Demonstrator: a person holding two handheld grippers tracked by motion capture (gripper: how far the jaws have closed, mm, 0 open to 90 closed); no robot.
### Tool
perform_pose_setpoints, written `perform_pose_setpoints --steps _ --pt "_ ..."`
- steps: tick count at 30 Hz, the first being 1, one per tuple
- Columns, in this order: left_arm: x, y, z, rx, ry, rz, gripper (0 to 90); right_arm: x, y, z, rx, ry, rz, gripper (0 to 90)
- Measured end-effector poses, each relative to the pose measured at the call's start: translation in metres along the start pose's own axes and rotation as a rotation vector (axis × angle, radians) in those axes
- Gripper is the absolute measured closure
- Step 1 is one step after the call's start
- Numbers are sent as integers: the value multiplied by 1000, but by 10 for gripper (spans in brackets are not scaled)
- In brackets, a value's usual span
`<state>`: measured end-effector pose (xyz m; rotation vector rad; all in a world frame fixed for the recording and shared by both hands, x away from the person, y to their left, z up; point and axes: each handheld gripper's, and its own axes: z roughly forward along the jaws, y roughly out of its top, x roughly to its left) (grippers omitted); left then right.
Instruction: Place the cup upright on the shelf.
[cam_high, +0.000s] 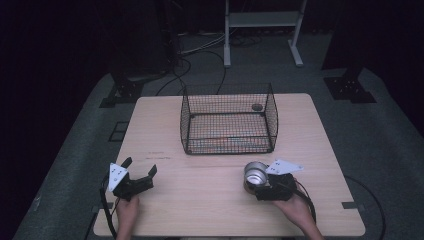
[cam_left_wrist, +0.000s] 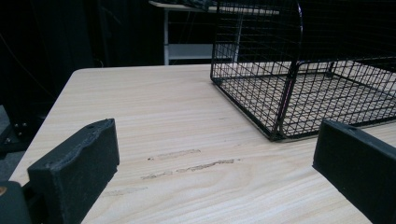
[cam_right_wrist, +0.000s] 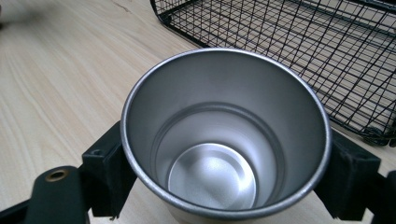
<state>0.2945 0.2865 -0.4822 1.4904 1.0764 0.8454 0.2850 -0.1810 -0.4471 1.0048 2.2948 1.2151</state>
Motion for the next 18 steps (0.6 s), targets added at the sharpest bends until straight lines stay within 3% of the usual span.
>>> perform_pose_setpoints --steps 18 --pt "0 0 0 0 0 -2 0 -7 36 -17 -11 39 -25 180"
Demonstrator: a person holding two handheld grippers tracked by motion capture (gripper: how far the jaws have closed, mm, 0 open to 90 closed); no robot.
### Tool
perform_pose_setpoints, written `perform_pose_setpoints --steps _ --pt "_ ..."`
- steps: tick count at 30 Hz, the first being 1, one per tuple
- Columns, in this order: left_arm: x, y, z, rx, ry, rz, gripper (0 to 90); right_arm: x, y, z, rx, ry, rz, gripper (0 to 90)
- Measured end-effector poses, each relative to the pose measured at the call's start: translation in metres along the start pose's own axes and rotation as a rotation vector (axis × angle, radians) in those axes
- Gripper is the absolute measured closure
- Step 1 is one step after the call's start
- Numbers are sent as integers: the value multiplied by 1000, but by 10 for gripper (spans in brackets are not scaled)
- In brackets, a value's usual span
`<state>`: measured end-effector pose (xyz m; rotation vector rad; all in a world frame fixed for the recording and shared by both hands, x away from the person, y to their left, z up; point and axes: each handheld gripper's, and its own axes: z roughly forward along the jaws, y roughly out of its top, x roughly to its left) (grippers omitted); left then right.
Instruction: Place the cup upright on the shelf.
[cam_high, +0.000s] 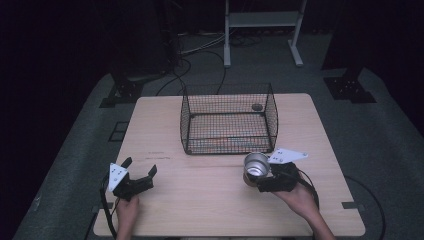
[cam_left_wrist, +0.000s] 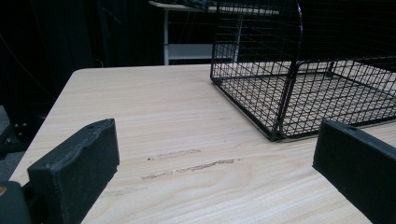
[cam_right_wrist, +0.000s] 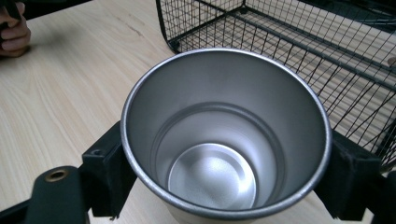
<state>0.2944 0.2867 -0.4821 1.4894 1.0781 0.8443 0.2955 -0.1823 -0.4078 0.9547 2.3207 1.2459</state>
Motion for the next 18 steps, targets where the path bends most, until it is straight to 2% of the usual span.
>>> perform_pose_setpoints --steps 18 --pt "0 0 0 -1 0 3 0 -5 32 -4 11 24 -31 180"
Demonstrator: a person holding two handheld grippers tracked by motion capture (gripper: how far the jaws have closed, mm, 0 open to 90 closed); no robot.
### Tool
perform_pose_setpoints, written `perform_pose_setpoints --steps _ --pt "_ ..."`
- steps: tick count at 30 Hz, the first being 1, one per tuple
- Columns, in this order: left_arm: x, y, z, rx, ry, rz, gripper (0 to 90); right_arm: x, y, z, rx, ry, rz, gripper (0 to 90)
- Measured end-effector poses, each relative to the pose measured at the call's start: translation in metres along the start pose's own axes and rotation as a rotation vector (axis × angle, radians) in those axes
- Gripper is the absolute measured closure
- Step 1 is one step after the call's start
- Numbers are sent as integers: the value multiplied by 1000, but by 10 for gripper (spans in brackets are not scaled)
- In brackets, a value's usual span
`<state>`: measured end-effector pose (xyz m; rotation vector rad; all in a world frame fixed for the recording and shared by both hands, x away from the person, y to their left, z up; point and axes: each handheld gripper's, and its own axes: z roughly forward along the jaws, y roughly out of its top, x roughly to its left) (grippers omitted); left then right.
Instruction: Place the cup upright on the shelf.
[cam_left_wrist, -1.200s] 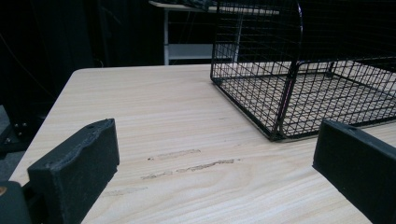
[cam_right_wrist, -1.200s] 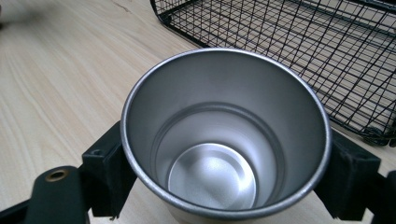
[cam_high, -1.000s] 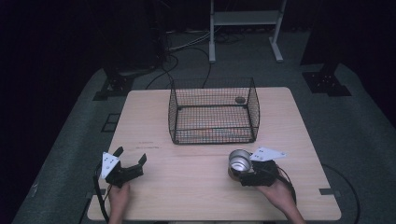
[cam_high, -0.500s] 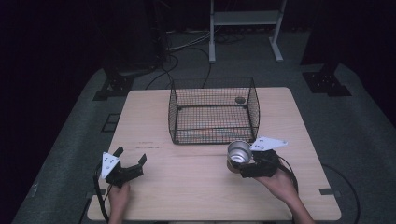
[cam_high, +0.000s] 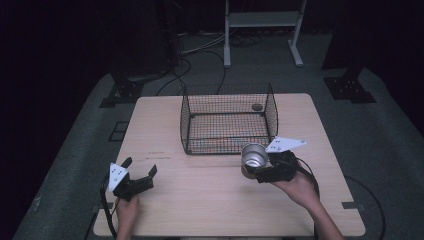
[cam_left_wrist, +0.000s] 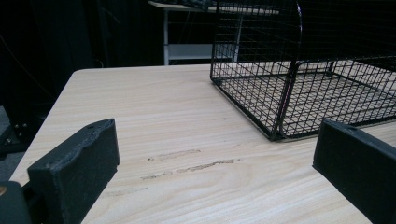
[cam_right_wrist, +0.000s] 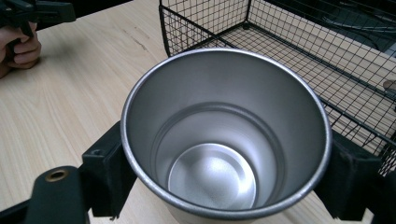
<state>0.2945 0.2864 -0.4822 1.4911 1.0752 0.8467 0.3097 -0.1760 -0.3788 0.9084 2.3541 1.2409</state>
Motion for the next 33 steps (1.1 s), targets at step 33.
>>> perform_pose_setpoints --steps 33 --pt "0 0 0 -1 0 -1 0 -18 67 3 -13 24 -35 180"
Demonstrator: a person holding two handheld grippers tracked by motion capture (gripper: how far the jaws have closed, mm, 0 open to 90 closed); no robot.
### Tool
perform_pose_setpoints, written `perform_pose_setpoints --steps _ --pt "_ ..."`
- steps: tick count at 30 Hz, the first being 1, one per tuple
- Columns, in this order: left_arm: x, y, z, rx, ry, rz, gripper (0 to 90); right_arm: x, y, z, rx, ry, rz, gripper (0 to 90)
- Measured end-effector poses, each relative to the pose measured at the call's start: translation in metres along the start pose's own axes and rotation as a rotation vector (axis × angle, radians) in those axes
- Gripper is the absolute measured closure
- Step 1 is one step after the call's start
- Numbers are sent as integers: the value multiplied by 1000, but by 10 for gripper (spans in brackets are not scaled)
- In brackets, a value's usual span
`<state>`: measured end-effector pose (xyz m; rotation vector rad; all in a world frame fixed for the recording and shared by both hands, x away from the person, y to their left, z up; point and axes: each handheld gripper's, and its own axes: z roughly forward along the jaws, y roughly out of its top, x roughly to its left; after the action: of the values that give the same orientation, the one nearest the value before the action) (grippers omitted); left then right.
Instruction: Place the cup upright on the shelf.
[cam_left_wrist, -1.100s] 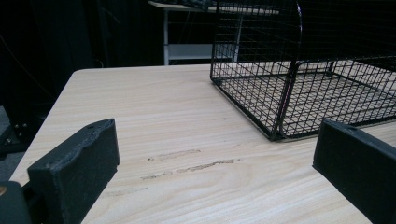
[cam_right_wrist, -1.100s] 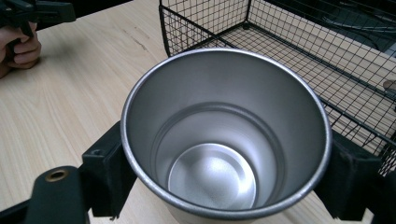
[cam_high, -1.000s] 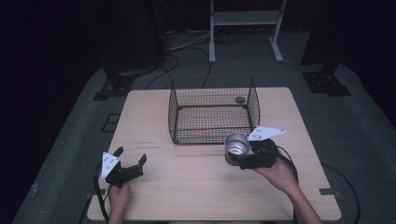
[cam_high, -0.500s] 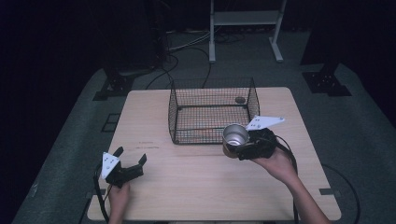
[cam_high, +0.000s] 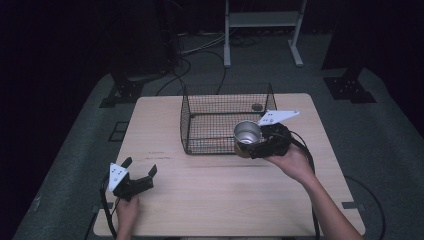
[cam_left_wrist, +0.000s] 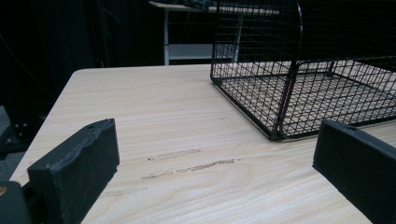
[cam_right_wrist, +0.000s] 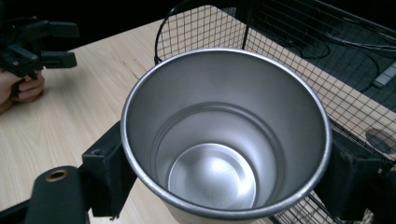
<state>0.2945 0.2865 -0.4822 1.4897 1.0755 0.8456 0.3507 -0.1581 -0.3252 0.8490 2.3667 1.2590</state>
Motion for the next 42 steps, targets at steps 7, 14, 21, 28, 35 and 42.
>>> perform_pose_setpoints --steps 7,14,21,28,35,42 --pt "0 0 0 -2 0 1 0 -8 13 5 0 -4 10 180" --pt "0 0 0 -1 1 -1 0 -18 26 11 12 -15 14 180" --pt "1 0 0 -2 1 -1 0 -25 36 19 26 -26 18 180" --pt "1 0 0 -2 1 0 0 -31 51 27 43 -39 2 180" --pt "1 0 0 -2 0 -1 0 -36 66 34 49 -47 -3 180" --pt "1 0 0 1 0 -3 0 -41 84 44 57 -53 3 180"
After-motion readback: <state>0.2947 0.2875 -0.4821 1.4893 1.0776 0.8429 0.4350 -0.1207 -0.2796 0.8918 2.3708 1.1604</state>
